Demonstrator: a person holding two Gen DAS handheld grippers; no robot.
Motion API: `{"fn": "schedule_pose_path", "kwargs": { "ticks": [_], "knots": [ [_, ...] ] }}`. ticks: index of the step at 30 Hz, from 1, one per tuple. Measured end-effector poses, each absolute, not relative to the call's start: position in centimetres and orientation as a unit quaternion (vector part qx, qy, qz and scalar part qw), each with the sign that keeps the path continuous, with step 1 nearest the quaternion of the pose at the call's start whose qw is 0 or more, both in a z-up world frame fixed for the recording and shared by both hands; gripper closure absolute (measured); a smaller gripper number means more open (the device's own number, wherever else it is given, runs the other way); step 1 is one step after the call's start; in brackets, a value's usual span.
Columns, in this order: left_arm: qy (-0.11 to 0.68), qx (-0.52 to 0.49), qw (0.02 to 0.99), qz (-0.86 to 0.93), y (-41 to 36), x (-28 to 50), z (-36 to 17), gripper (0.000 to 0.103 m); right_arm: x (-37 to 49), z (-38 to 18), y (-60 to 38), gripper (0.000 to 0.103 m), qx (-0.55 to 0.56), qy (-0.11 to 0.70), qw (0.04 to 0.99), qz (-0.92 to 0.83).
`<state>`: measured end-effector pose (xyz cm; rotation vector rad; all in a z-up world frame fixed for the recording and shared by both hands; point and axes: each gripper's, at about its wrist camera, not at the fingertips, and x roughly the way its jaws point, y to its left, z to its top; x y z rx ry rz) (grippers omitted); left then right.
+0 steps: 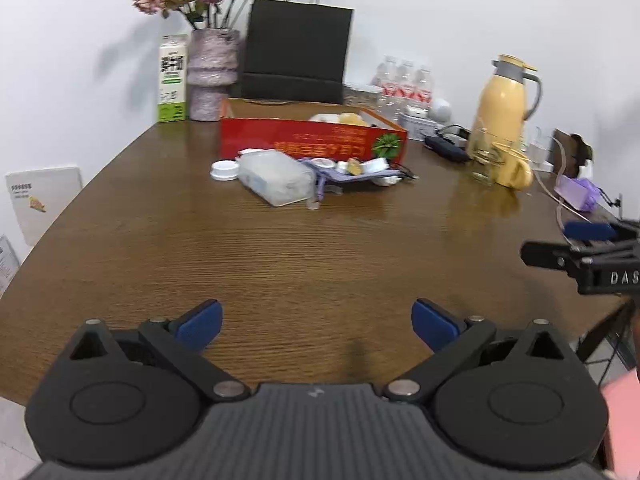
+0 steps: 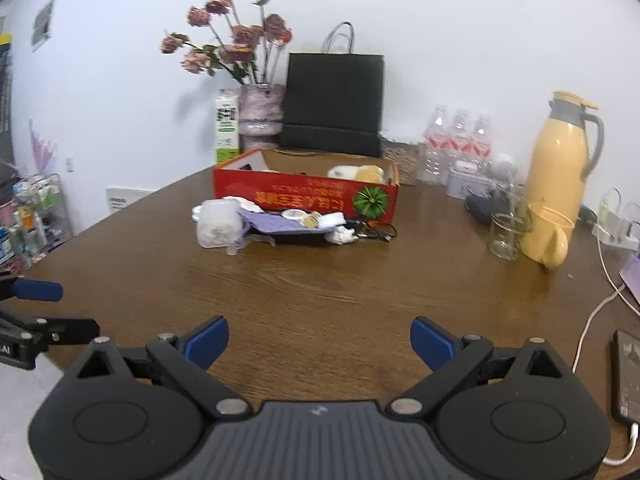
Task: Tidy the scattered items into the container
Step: 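Withdraw both grippers from the box back toward the table items, then grasp the white ridged cap with the right gripper while the left grasps the round white container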
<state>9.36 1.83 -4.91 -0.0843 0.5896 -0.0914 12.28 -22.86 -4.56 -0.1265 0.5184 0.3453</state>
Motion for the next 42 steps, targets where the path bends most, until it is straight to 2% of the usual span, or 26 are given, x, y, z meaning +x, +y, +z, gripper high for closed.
{"fn": "schedule_pose_path", "kwargs": {
  "ticks": [8, 14, 18, 22, 25, 26, 27, 28, 30, 32, 34, 35, 38, 42],
  "knots": [
    [0.332, -0.134, 0.932, -0.059, 4.3, 14.8, -5.8, 0.0, 15.1, -7.5, -21.6, 0.005, -0.05, 0.281, 0.948, 0.142],
    [0.305, -0.104, 0.946, -0.026, 4.0, 20.3, -4.1, 0.0, 19.4, -6.8, -21.1, 0.006, -0.052, 0.266, 0.952, 0.141],
    [0.305, -0.13, 0.943, -0.031, 4.2, 24.2, -3.9, 0.0, 22.5, -5.7, -21.3, 0.007, -0.038, 0.25, 0.957, 0.141],
    [0.293, -0.125, 0.948, -0.013, 4.4, 28.2, -2.9, 0.0, 26.0, -5.2, -21.0, 0.018, -0.026, 0.252, 0.956, 0.147],
    [0.287, -0.128, 0.949, -0.023, 4.8, 30.9, -2.0, 0.001, 28.3, -5.0, -20.6, 0.021, -0.027, 0.249, 0.955, 0.156],
    [0.296, -0.127, 0.946, -0.041, 4.8, 31.9, -1.8, 0.004, 29.3, -4.9, -20.4, 0.022, -0.027, 0.249, 0.955, 0.16],
    [0.302, -0.124, 0.943, -0.064, 4.5, 32.7, -1.7, 0.007, 30.1, -4.8, -20.2, 0.029, -0.027, 0.249, 0.954, 0.164],
    [0.303, -0.118, 0.942, -0.083, 4.3, 33.4, -1.6, 0.014, 30.9, -4.7, -20.0, 0.033, -0.028, 0.249, 0.953, 0.169],
    [0.298, -0.097, 0.943, -0.107, 3.8, 34.7, -1.5, 0.026, 33.0, -4.8, -19.2, 0.033, -0.033, 0.253, 0.948, 0.189],
    [0.317, -0.072, 0.94, -0.098, 3.4, 36.6, -2.0, 0.042, 35.3, -5.5, -18.1, 0.034, -0.054, 0.262, 0.941, 0.208],
    [0.344, -0.06, 0.932, -0.095, 3.2, 38.2, -2.6, 0.05, 37.6, -6.4, -16.8, 0.043, -0.079, 0.272, 0.934, 0.217],
    [0.353, -0.054, 0.928, -0.106, 3.0, 38.7, -2.9, 0.05, 38.7, -6.9, -16.3, 0.045, -0.086, 0.284, 0.929, 0.22],
    [0.359, -0.024, 0.924, -0.127, 1.9, 40.0, -3.3, 0.045, 41.1, -8.5, -15.2, 0.065, -0.088, 0.315, 0.917, 0.228],
    [0.397, 0.005, 0.911, -0.113, 0.5, 43.0, -4.6, 0.045, 41.1, -10.1, -16.2, 0.065, -0.044, 0.314, 0.92, 0.232]
  ]
}}
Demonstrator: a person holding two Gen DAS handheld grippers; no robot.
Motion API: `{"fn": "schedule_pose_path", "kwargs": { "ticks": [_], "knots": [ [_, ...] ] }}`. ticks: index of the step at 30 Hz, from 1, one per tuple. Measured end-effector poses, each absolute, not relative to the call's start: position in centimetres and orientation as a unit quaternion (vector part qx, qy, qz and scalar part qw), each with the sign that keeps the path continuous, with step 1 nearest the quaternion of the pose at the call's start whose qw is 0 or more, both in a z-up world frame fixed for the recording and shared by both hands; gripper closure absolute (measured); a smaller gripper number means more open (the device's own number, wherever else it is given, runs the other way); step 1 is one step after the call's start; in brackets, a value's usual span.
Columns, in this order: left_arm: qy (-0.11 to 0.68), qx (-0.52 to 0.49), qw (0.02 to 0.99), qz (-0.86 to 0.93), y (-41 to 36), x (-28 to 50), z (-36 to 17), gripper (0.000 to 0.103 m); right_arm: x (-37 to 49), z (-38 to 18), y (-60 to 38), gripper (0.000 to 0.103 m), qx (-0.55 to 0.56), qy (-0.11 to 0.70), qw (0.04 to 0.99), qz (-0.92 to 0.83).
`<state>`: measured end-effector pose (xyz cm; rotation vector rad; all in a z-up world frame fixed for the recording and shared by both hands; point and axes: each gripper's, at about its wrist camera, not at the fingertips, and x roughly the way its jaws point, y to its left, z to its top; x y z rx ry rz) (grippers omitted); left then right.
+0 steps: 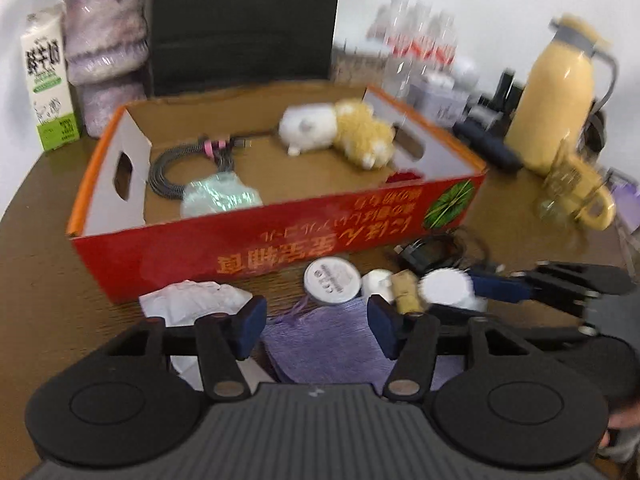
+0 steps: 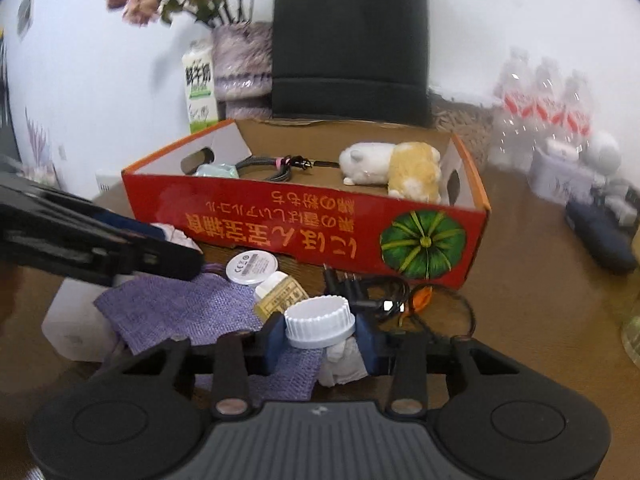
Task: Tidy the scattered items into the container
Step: 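Grasp the white ridged cap with the right gripper while the left grasps the round white container, then lower the white cap and round container into the box with both grippers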
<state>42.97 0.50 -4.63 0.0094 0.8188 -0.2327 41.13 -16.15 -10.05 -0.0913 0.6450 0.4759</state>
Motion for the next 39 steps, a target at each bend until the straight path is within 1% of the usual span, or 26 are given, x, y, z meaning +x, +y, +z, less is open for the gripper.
{"fn": "schedule_pose_path", "kwargs": {
  "ticks": [6, 7, 8, 9, 10, 13, 17, 21, 24, 31, 35, 39],
  "knots": [
    [0.411, 0.017, 0.904, -0.117, -1.4, 46.0, -5.8, 0.045, 40.7, -10.3, -18.0, 0.065, 0.0, 0.309, 0.924, 0.226],
    [0.415, 0.019, 0.902, -0.116, -1.8, 46.5, -6.1, 0.049, 40.7, -10.2, -18.1, 0.065, 0.003, 0.31, 0.924, 0.225],
    [0.419, 0.023, 0.9, -0.115, -2.1, 46.7, -6.5, 0.056, 40.6, -10.1, -18.2, 0.065, 0.002, 0.309, 0.925, 0.223],
    [0.411, 0.036, 0.904, -0.11, -2.5, 46.5, -6.6, 0.058, 40.4, -10.0, -18.2, 0.065, -0.001, 0.305, 0.927, 0.22],
    [0.409, 0.057, 0.904, -0.108, -3.1, 46.4, -6.8, 0.062, 40.4, -10.0, -18.2, 0.065, -0.005, 0.302, 0.928, 0.217],
    [0.403, 0.081, 0.905, -0.111, -4.1, 45.9, -6.7, 0.062, 40.2, -10.1, -18.2, 0.065, -0.01, 0.301, 0.93, 0.211],
    [0.39, 0.074, 0.912, -0.103, -4.0, 45.3, -6.2, 0.063, 40.0, -9.9, -18.3, 0.065, -0.012, 0.294, 0.933, 0.208],
    [0.335, 0.073, 0.935, -0.089, -3.2, 42.2, -3.4, 0.063, 39.7, -9.3, -18.8, 0.065, -0.004, 0.278, 0.94, 0.198],
    [0.297, 0.049, 0.95, -0.086, -2.2, 38.5, -1.3, 0.063, 39.4, -8.9, -18.9, 0.065, -0.001, 0.27, 0.943, 0.197],
    [0.279, -0.024, 0.958, -0.059, 0.4, 30.5, 0.5, 0.063, 37.3, -8.3, -18.3, 0.065, -0.004, 0.246, 0.949, 0.197],
    [0.278, -0.031, 0.959, -0.036, 1.7, 26.3, 0.7, 0.063, 32.4, -7.0, -18.4, 0.065, 0.012, 0.219, 0.952, 0.214],
    [0.28, -0.045, 0.959, -0.014, 2.3, 22.8, 0.4, 0.063, 27.7, -6.9, -19.0, 0.065, 0.048, 0.234, 0.945, 0.223]
  ]
}}
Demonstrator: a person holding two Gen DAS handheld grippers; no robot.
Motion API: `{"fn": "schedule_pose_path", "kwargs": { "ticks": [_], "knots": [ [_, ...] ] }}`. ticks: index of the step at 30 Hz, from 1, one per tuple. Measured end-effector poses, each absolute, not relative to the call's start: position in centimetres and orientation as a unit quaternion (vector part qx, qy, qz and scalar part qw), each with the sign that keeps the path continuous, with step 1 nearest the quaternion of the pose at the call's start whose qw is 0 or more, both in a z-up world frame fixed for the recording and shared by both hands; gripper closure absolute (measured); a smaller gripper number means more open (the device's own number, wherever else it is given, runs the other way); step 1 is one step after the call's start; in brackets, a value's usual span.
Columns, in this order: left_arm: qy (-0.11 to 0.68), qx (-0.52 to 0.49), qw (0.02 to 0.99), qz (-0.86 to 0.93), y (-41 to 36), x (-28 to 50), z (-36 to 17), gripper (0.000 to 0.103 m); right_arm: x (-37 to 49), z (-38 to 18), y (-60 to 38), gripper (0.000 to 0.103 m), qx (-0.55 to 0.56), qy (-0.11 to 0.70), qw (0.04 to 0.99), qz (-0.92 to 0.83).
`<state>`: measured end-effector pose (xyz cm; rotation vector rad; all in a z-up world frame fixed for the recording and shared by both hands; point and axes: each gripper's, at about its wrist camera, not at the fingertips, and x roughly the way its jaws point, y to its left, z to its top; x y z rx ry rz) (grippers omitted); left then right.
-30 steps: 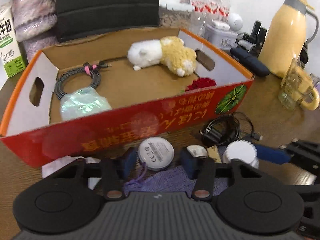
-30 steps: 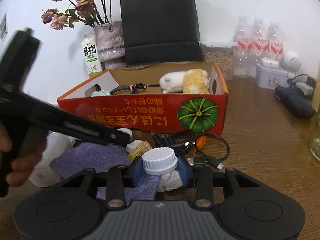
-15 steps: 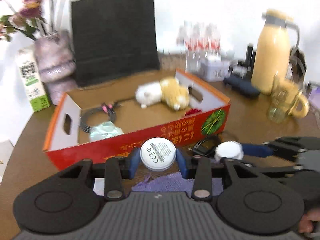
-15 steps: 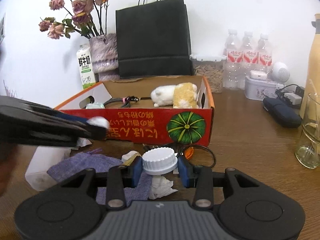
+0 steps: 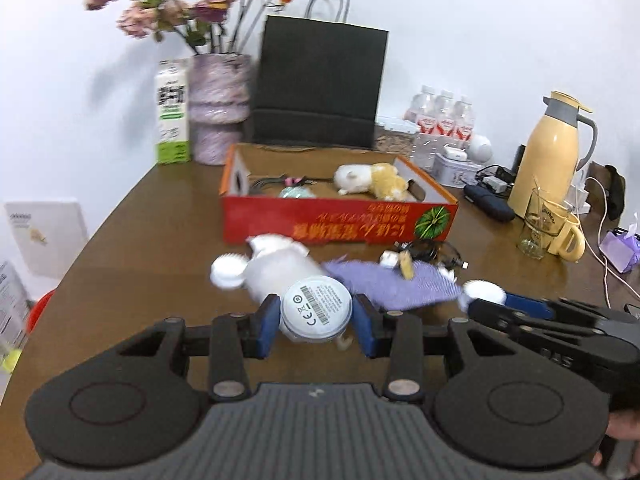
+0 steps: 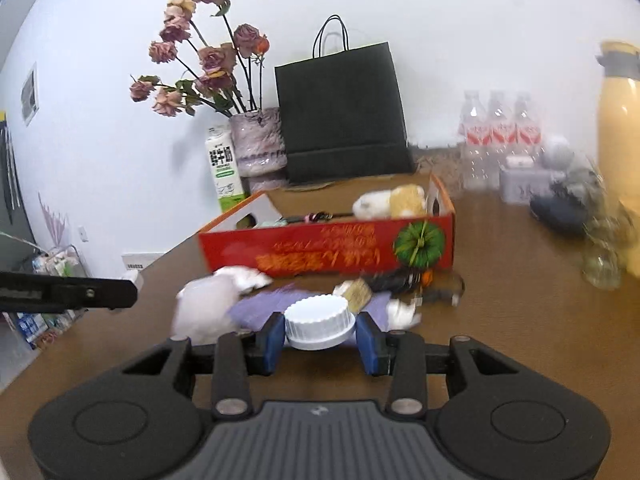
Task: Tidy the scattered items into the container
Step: 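Lower the white cap and round container into the box with both grippers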
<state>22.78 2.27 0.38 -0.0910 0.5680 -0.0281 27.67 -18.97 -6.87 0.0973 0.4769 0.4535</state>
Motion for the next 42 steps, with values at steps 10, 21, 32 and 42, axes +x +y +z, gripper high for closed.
{"fn": "schedule_pose_path", "kwargs": {
  "ticks": [10, 21, 32, 42],
  "knots": [
    [0.283, -0.059, 0.957, -0.022, 2.0, 16.0, -0.7, 0.063, 19.2, -6.7, -21.8, 0.065, 0.045, 0.253, 0.95, 0.176],
    [0.238, -0.05, 0.968, -0.059, -0.1, 11.0, 1.4, 0.062, 12.7, -4.9, -23.6, 0.065, 0.06, 0.238, 0.956, 0.163],
    [0.279, -0.077, 0.955, -0.062, 0.7, 12.8, -0.7, 0.062, 13.5, -5.4, -22.7, 0.065, 0.057, 0.249, 0.952, 0.171],
    [0.261, -0.097, 0.956, -0.091, 4.5, 20.5, 2.6, 0.062, 21.6, -2.6, -22.2, 0.065, 0.04, 0.237, 0.955, 0.176]
  ]
}}
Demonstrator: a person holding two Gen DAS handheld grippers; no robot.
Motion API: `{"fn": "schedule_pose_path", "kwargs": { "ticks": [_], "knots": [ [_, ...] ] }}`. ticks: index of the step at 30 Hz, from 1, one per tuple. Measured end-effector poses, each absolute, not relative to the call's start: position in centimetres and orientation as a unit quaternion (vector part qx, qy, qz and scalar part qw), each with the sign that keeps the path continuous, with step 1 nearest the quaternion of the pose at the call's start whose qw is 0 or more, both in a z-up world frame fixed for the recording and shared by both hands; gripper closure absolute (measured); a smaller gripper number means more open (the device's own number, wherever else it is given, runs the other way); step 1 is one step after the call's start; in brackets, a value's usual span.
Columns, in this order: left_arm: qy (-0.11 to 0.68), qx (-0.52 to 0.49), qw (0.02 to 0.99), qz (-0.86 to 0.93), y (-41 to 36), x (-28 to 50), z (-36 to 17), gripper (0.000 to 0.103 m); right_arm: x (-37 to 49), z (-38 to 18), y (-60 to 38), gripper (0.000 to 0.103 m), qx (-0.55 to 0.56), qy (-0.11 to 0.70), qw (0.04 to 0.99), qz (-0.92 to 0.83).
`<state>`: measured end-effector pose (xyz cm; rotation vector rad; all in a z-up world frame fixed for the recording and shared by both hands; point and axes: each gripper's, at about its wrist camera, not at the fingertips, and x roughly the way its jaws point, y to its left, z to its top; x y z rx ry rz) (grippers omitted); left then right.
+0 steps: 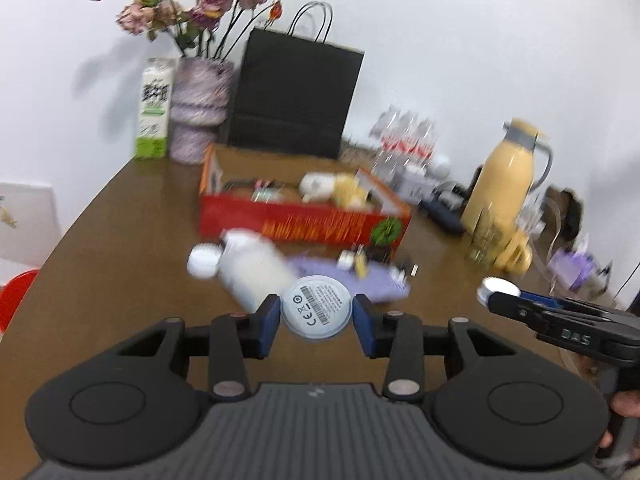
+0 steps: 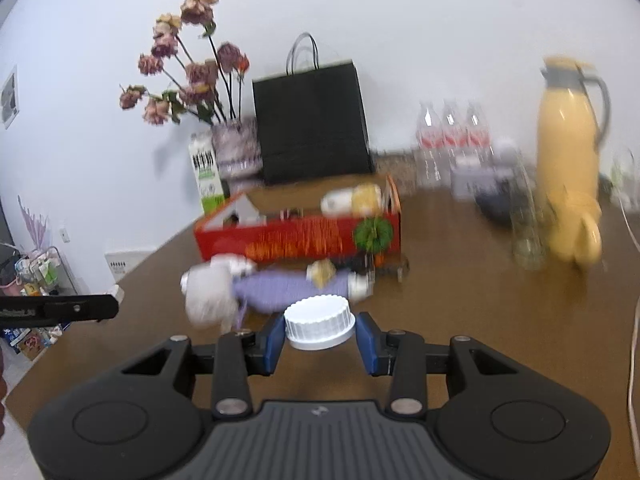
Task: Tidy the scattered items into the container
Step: 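Lower the white cap and round container into the box with both grippers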
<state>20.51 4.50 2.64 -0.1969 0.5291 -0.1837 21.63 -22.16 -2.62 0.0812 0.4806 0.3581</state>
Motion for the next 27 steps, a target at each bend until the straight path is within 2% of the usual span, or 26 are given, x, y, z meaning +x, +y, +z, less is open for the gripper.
{"fn": "schedule_pose_path", "kwargs": {
  "ticks": [6, 13, 20, 27],
  "knots": [
    [0.224, -0.075, 0.966, -0.104, 6.6, 28.3, 7.1, 0.062, 29.7, 2.6, -20.3, 0.065, 0.023, 0.185, 0.957, 0.221],
    [0.246, -0.091, 0.957, -0.126, 9.0, 39.1, 9.5, 0.062, 41.1, 5.7, -15.8, 0.065, 0.028, 0.197, 0.942, 0.27],
    [0.33, -0.073, 0.939, -0.065, 10.1, 51.8, 5.7, 0.062, 52.4, 4.8, -10.4, 0.065, 0.05, 0.274, 0.912, 0.301],
    [0.419, -0.073, 0.903, -0.057, 10.6, 59.2, 0.3, 0.062, 62.4, -0.1, -5.4, 0.065, 0.006, 0.355, 0.899, 0.256]
  ]
}}
